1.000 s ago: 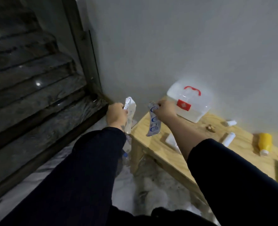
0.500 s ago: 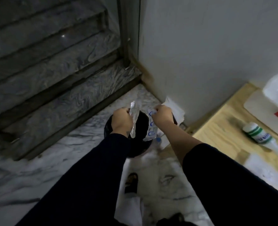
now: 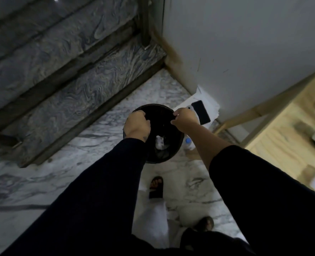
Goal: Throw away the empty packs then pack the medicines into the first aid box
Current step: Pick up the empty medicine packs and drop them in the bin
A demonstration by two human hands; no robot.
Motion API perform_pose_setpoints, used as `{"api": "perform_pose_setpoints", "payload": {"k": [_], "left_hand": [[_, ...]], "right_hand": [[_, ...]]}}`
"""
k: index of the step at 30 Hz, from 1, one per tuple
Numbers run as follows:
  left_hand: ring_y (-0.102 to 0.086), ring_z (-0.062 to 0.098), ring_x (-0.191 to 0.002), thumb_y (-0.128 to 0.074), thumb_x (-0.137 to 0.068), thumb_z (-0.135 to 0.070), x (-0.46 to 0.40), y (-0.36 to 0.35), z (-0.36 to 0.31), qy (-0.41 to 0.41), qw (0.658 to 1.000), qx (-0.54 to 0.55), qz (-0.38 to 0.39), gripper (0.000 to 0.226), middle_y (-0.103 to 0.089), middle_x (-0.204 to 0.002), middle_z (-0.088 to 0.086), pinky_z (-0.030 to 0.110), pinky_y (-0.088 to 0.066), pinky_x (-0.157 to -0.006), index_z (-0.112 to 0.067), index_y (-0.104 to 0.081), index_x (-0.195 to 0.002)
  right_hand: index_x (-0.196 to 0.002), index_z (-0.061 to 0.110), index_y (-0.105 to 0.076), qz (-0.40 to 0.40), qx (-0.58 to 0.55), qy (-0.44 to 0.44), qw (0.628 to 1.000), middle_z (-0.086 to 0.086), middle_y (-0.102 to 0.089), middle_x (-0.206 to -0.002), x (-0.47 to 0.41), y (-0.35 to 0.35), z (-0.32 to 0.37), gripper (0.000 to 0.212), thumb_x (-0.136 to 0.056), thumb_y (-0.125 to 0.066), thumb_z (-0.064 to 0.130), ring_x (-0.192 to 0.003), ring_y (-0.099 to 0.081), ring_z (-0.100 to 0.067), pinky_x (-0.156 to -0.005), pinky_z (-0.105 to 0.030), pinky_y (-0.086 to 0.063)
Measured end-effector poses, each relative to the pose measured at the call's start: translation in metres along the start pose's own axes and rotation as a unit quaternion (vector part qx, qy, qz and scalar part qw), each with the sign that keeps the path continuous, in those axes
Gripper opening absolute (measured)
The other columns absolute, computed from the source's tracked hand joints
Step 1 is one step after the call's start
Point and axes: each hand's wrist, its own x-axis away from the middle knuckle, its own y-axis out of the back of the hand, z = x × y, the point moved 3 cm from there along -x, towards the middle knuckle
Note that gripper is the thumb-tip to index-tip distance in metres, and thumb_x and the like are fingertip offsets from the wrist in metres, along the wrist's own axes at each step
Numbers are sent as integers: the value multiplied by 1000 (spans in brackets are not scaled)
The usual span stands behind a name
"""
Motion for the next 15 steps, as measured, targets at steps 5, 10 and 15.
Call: {"api": "perform_pose_setpoints", "payload": {"k": [5,10,15], "left_hand": [[-58,29,-118,-58,-94,-30,13,33,-37,-88,992,-89,2,37,-60,-130,8,37,-48,-87,-15,-57,-128],[-54,27,-124,-59,-93,-36,37,70,-104,-209,965,-159,-10,44,-54,-137,5,36,-46,-92,-20,-53,-133],[-55,30,-121,-64,-90,-35,75,86,-189,-331,926,-175,-40,45,-56,-135,7,43,-49,-95,-19,-55,-131]], "right_hand": [[-125,6,-57,-48,-23,14,998,-17,-60,-127,23,35,0,39,-90,-64,20,-115,-58,-33,-100,-44,-49],[-131,17,-52,-109,5,10,994,-9,-56,-133,65,89,-16,42,-91,-60,27,-121,-55,-29,-98,-40,-49],[-131,20,-54,-214,7,-15,977,-7,-57,-134,118,150,-60,41,-91,-60,25,-123,-54,-27,-98,-38,-49]]}}
